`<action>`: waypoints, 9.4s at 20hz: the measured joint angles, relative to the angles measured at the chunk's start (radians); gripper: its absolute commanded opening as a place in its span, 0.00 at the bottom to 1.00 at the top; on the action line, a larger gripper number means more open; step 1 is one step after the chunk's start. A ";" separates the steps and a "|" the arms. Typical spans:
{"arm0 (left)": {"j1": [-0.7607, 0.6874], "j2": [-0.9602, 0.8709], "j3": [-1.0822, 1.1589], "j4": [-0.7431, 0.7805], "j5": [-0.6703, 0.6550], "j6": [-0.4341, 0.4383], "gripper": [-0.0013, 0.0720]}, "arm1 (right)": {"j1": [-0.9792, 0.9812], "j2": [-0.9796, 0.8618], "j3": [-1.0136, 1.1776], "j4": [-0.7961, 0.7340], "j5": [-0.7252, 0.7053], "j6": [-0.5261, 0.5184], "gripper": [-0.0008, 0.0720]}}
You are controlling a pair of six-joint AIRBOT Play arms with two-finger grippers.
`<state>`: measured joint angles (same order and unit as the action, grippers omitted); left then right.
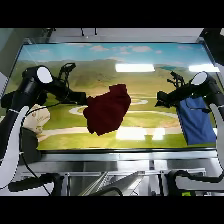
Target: Fold the shirts.
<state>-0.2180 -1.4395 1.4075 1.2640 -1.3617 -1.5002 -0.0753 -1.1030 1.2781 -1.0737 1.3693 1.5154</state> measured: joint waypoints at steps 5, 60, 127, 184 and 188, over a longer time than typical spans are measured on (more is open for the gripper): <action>0.079 -0.100 -0.147 -0.079 0.113 0.074 0.97 | 0.001 -0.011 0.000 0.014 -0.052 0.000 0.04; 0.253 0.188 -0.250 -0.319 0.150 0.301 0.97 | 0.027 -0.035 -0.132 0.476 -0.078 -0.596 0.52; 0.278 -0.054 -0.125 -0.328 0.047 0.298 0.96 | -0.023 -0.325 0.003 0.463 -0.114 -0.663 0.46; 0.595 0.264 0.256 -1.142 -0.272 0.520 0.04 | -0.229 0.342 0.300 0.507 -0.132 -0.710 0.03; 0.831 0.484 0.410 -1.347 -0.125 0.532 0.04 | -0.234 0.528 0.395 0.517 -0.246 -0.721 0.04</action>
<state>0.6132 -0.9558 1.8175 -0.0830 -1.4864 -0.9680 -0.3092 -0.5751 1.6730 -0.5568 1.1233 0.7940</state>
